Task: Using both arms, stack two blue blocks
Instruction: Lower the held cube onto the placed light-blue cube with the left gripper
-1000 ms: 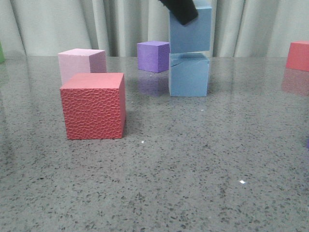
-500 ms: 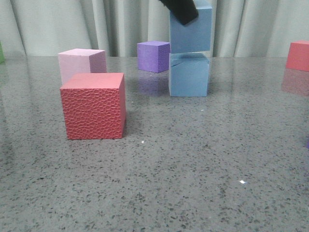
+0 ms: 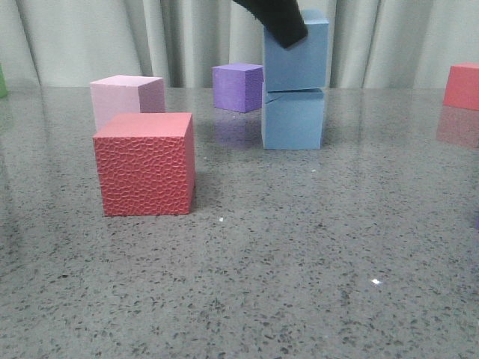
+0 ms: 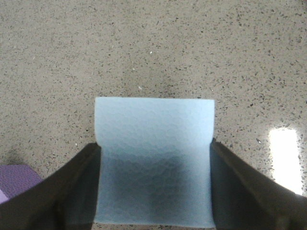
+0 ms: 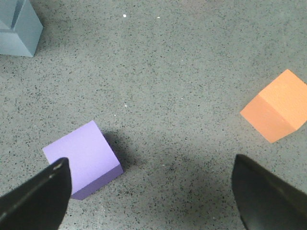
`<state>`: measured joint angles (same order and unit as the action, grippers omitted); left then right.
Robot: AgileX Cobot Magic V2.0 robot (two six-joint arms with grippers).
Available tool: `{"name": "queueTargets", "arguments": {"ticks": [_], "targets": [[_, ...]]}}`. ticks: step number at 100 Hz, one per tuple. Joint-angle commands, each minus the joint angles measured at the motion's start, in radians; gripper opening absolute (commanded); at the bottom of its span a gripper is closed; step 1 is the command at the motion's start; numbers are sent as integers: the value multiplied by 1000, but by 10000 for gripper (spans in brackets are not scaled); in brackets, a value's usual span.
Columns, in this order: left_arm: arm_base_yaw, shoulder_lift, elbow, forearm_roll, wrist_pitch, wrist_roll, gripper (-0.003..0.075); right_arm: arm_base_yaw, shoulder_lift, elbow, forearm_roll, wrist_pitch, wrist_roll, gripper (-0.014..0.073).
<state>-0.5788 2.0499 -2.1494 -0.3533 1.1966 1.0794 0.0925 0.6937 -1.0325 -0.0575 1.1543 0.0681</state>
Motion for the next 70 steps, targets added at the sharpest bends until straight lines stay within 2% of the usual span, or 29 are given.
{"name": "queueTargets", "arguments": {"ticks": [1,31,70], "targets": [[-1,-57,-32,-41,-35,0,297,-6,0,-21,-16,-58,-8,664],[-1,-57,-32,-40,-37,0,358,-6,0,-21,-16,-58,-8,664],[-1,-57,-32,-23,-37,0,361,-6,0,-21,-16,-58,-8,664]]}}
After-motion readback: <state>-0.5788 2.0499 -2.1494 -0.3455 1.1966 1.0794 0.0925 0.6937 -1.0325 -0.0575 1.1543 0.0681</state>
